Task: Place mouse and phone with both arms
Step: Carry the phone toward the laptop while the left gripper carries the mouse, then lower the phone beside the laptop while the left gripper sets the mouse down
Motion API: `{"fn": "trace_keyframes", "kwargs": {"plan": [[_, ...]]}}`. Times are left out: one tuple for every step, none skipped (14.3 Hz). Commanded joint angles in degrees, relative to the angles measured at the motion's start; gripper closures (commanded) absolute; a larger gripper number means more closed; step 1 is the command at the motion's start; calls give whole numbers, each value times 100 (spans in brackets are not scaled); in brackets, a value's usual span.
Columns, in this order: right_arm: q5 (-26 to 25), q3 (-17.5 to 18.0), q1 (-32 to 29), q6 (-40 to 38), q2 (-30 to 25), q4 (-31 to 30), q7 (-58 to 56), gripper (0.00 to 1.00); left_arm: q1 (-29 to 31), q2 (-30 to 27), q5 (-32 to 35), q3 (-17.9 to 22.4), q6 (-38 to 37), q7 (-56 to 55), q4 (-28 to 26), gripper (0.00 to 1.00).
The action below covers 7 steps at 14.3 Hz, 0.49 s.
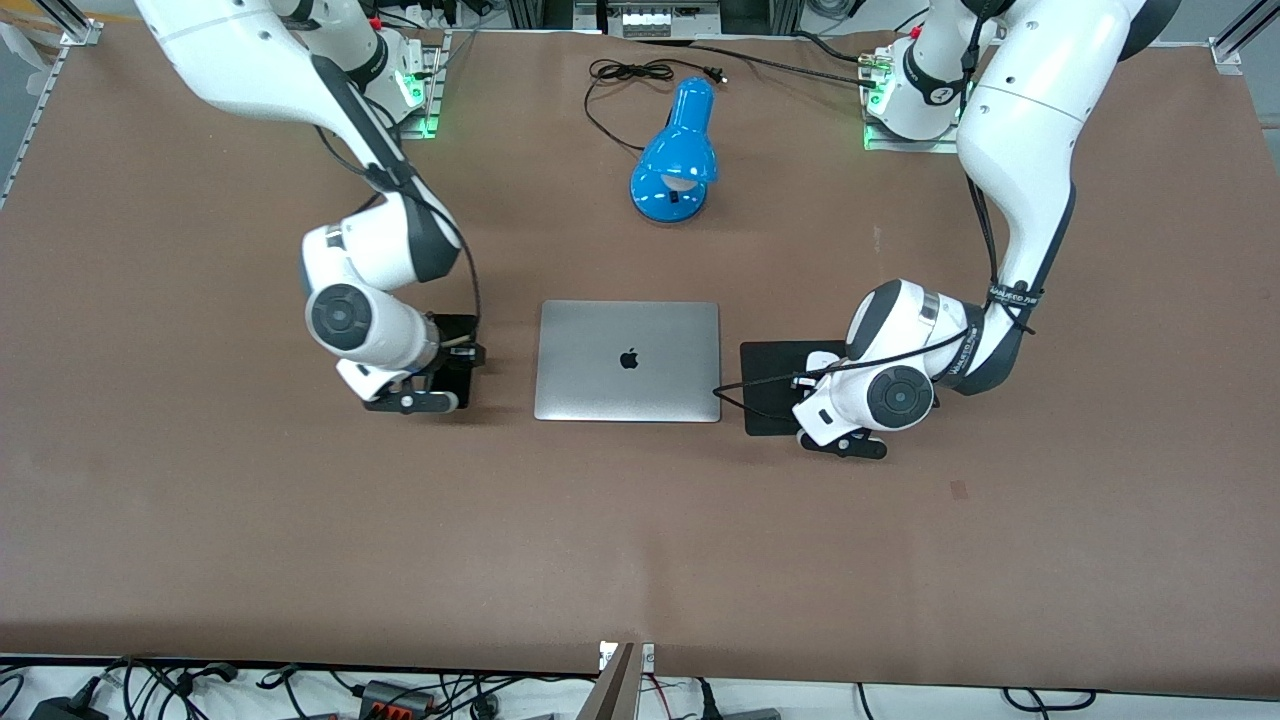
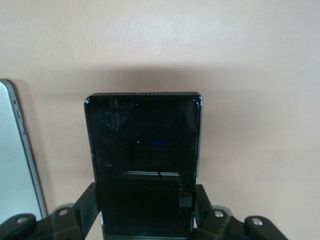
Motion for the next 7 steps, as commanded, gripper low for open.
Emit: {"fn": "trace_keyframes", "kwargs": {"plan": [[27, -35, 146, 108, 219, 78, 37, 71, -17, 75, -149, -9, 32, -22, 37, 57], [44, -35, 217, 125, 228, 78, 81, 71, -17, 84, -149, -9, 32, -31, 37, 56], [44, -35, 261, 195, 254, 78, 229, 71, -17, 84, -149, -9, 40, -22, 37, 56], [36, -35, 296, 309, 324, 78, 309, 71, -17, 84, -149, -9, 32, -22, 37, 56], [35, -35, 331, 362, 368, 78, 310, 71, -17, 84, -141, -9, 32, -22, 37, 55], [27, -35, 340, 371, 386, 78, 301, 71, -17, 93, -149, 0, 32, -31, 37, 48], [27, -35, 349, 371, 386, 78, 301, 71, -9, 102, -184, 0, 32, -40, 37, 32]]}}
